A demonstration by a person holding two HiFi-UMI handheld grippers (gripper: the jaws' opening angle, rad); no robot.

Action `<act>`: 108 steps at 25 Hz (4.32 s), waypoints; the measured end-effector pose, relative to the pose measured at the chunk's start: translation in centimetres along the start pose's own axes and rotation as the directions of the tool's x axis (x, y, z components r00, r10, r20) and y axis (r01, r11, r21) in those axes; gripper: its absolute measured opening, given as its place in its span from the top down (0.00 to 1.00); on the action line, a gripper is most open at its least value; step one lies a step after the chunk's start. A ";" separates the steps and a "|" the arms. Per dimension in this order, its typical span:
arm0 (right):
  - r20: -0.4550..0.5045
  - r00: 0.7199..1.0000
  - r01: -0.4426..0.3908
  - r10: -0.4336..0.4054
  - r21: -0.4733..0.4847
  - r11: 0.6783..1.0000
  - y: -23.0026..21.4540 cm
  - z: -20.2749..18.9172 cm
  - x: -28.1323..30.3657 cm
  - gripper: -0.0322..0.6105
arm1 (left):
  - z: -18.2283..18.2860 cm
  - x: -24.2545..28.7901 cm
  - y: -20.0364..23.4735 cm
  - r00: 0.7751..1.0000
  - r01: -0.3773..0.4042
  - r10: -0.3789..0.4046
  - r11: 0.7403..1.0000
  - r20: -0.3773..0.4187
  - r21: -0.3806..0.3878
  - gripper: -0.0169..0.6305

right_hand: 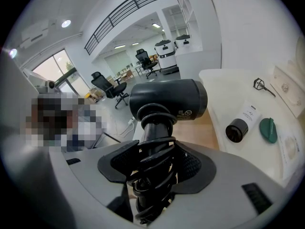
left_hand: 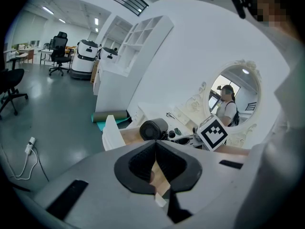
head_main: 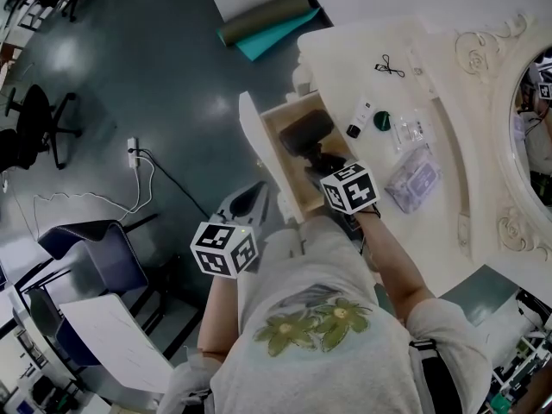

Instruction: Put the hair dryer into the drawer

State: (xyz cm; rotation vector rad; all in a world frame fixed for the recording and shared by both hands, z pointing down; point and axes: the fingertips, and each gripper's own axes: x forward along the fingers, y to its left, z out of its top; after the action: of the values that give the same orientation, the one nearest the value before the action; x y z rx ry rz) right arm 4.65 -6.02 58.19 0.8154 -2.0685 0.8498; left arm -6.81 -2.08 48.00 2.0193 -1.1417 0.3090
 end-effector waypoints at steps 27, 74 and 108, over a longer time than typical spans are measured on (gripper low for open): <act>-0.062 0.998 0.020 -0.018 0.022 1.000 -1.4 -1.4 2.9 0.60 | -1.2 0.4 1.4 1.000 -0.007 0.006 0.999 -0.020 -0.033 0.96; -0.170 0.985 0.049 -0.037 0.069 0.996 -4.4 -4.8 8.8 0.60 | -3.3 2.0 2.2 0.997 -0.012 0.006 0.997 -0.075 -0.076 0.96; -0.209 0.969 0.127 -0.130 -0.027 0.992 -5.8 -6.3 12.2 0.60 | -3.5 2.1 3.1 0.996 -0.025 0.018 0.997 -0.087 -0.078 0.96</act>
State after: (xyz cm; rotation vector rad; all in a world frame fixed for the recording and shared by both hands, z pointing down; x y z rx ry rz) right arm 5.16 -7.82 72.98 0.8066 -1.8145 0.8139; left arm -7.56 -1.75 53.06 1.9077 -1.1055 0.3531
